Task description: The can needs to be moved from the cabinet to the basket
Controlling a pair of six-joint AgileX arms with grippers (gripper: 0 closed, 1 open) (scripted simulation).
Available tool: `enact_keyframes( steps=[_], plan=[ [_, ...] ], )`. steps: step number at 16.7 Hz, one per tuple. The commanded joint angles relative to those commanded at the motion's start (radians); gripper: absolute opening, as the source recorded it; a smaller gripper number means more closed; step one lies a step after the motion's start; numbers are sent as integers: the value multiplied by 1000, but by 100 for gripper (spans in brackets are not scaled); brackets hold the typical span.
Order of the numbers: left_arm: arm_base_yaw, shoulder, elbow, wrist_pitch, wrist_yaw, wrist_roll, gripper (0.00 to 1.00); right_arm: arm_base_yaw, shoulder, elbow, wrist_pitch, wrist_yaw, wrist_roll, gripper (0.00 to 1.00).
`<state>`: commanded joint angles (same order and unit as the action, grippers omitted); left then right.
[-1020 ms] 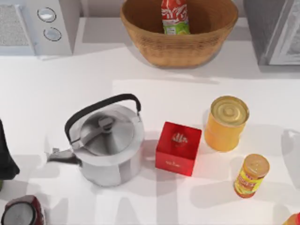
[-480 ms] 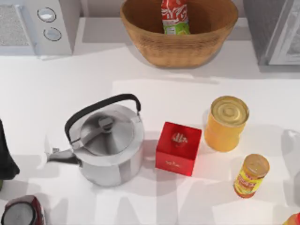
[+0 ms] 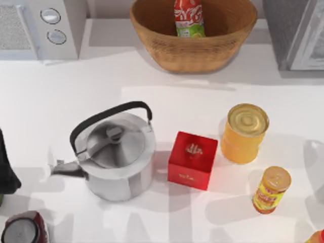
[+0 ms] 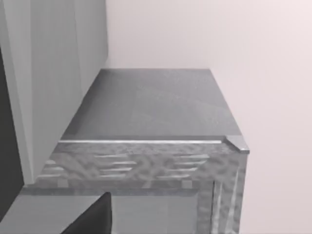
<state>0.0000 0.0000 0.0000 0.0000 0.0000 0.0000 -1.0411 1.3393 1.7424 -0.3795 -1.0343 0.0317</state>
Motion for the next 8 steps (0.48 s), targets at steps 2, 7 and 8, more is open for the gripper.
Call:
enact_keyframes(
  steps=[2,7,8],
  plan=[
    [0,0,0,0,0,0,100,-4,2,1,3,-1,0,100],
    [0,0,0,0,0,0,100,97,-5,1,3,93,3,100],
    [0,0,0,0,0,0,100,143,-7,0,2,138,3,100]
  ],
)
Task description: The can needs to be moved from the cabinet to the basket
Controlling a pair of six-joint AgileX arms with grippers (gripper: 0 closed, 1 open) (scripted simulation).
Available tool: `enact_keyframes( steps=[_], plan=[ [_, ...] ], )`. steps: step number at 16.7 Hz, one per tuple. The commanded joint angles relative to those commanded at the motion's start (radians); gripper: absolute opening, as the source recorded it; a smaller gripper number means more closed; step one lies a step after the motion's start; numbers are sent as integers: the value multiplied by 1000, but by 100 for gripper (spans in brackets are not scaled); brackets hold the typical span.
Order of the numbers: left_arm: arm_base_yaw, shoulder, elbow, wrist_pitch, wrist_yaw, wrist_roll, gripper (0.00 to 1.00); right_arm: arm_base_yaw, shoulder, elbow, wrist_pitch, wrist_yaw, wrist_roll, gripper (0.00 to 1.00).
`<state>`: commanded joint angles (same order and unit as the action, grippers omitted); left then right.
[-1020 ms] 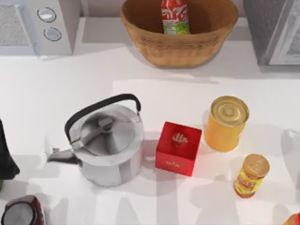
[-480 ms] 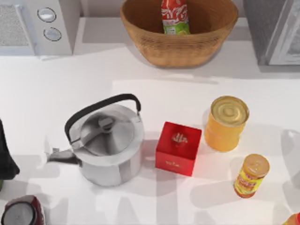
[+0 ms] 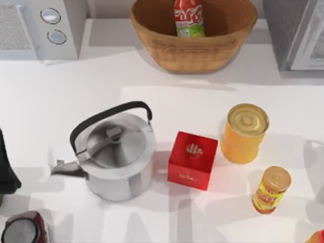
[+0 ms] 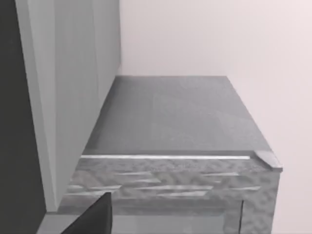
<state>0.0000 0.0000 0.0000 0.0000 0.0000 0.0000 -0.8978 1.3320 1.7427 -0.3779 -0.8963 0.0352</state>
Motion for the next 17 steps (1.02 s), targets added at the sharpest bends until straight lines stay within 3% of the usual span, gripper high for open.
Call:
enact_keyframes(
  steps=[4,13,17],
  plan=[
    [0,0,0,0,0,0,100,246,-10,-6,-10,245,3,100],
    [0,0,0,0,0,0,100,937,-33,-16,-39,946,-3,100],
    [0,0,0,0,0,0,100,1187,-38,-18,-51,1197,-10,100]
  ],
)
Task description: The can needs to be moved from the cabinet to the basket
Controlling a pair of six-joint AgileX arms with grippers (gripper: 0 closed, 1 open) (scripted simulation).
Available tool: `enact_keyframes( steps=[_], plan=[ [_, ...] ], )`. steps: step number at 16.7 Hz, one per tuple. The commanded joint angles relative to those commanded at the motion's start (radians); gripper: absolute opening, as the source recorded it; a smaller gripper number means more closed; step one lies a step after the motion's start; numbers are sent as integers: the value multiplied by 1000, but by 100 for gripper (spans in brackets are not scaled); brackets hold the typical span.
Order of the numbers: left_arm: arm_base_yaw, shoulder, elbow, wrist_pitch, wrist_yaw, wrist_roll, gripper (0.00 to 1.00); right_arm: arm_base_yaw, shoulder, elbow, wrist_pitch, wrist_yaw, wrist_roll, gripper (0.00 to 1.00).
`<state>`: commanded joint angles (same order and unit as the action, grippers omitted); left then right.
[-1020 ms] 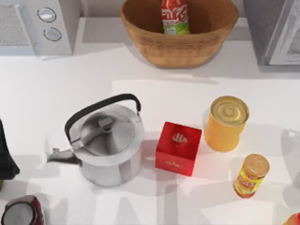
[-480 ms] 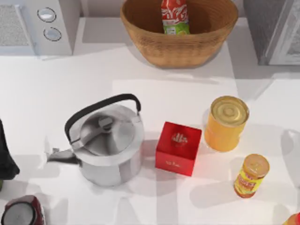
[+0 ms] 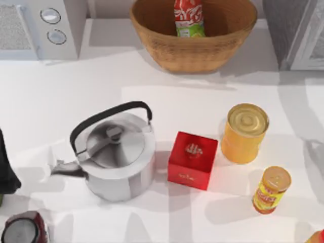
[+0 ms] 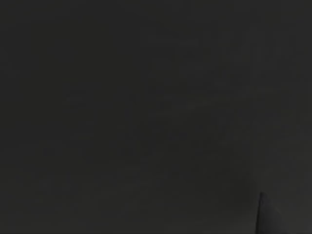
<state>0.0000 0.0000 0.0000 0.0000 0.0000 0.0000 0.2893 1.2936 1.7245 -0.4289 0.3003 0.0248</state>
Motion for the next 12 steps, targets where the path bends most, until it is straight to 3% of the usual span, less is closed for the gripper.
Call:
enact_keyframes(
  steps=[4,12],
  plan=[
    [0,0,0,0,0,0,100,140,-1,-2,-8,138,-5,100],
    [0,0,0,0,0,0,100,124,-4,16,-8,155,-16,100]
  ],
)
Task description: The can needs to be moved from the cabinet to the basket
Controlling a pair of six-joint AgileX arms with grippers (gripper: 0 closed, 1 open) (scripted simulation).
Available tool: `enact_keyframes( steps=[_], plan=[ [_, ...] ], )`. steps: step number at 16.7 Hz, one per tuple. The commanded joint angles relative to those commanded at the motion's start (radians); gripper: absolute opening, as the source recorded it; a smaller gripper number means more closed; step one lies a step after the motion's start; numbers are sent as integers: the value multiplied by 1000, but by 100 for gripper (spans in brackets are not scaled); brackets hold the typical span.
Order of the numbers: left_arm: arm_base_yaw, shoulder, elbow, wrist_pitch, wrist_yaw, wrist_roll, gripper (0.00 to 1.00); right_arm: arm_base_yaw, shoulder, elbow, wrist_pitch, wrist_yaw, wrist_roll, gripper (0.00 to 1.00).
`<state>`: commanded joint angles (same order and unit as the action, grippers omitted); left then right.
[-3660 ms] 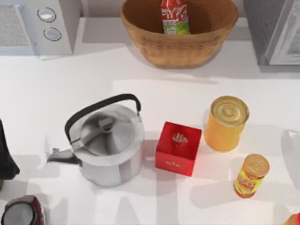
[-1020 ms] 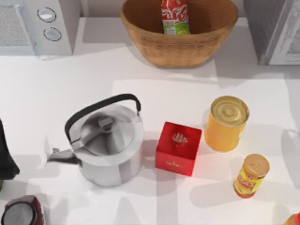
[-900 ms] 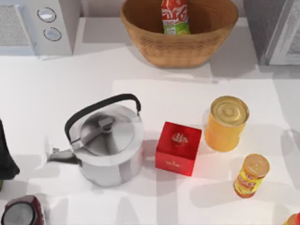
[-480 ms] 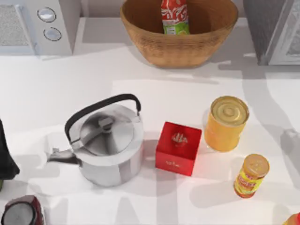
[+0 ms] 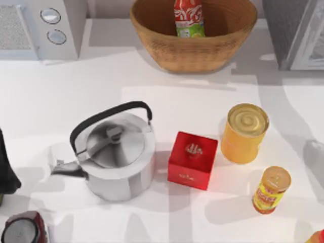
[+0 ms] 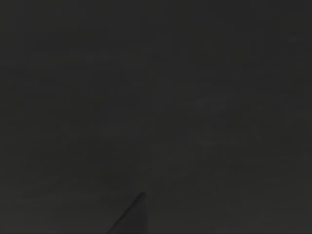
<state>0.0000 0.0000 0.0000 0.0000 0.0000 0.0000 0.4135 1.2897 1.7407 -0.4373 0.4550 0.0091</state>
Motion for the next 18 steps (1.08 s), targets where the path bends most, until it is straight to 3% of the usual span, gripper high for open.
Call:
enact_keyframes(
  steps=[10,18],
  plan=[
    [0,0,0,0,0,0,100,-74,134,93,40,-72,1,100],
    [0,0,0,0,0,0,100,-92,-11,-73,75,-104,-1,100]
  ],
)
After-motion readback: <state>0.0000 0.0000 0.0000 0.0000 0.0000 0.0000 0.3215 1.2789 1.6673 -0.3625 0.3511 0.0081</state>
